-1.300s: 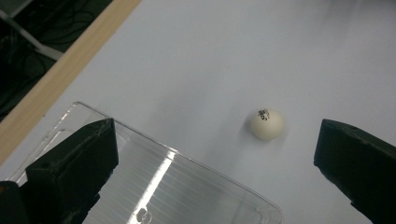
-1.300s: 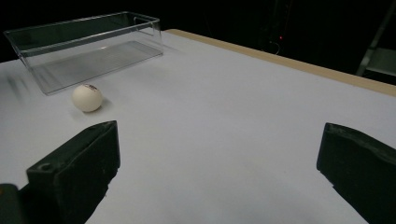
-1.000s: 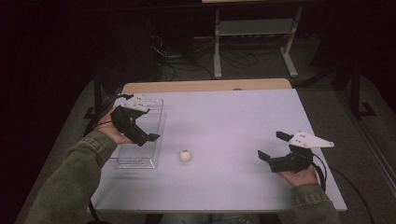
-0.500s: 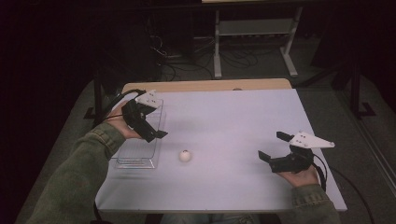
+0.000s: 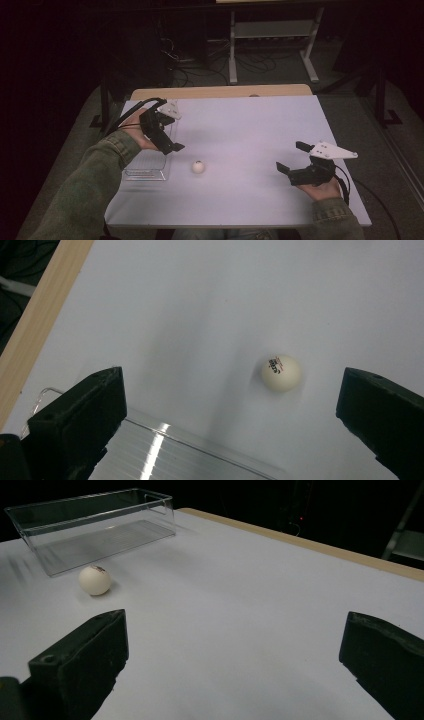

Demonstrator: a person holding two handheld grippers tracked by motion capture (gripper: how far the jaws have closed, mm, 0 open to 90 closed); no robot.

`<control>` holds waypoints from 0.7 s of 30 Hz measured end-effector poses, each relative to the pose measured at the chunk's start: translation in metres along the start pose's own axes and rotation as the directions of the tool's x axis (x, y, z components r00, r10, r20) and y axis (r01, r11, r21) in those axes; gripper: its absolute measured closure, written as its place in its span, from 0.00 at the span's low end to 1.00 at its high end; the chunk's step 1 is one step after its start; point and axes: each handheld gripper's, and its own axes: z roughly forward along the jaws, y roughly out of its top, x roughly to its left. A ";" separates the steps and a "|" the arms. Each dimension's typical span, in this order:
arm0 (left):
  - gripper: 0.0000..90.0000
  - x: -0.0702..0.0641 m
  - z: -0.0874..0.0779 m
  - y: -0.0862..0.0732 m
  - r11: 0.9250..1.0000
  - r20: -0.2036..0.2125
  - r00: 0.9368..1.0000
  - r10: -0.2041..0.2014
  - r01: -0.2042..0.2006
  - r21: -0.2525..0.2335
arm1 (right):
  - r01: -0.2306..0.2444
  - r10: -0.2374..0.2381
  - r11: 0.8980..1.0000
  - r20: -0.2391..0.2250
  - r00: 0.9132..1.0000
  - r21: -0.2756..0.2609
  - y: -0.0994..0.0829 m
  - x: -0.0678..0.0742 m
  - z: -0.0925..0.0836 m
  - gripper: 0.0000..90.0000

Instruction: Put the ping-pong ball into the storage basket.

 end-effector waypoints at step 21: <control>0.00 -0.009 0.033 0.013 0.997 0.064 0.997 0.045 -0.049 0.064 | -0.001 0.001 1.000 -0.007 1.000 0.007 -0.002 0.001 0.000 0.00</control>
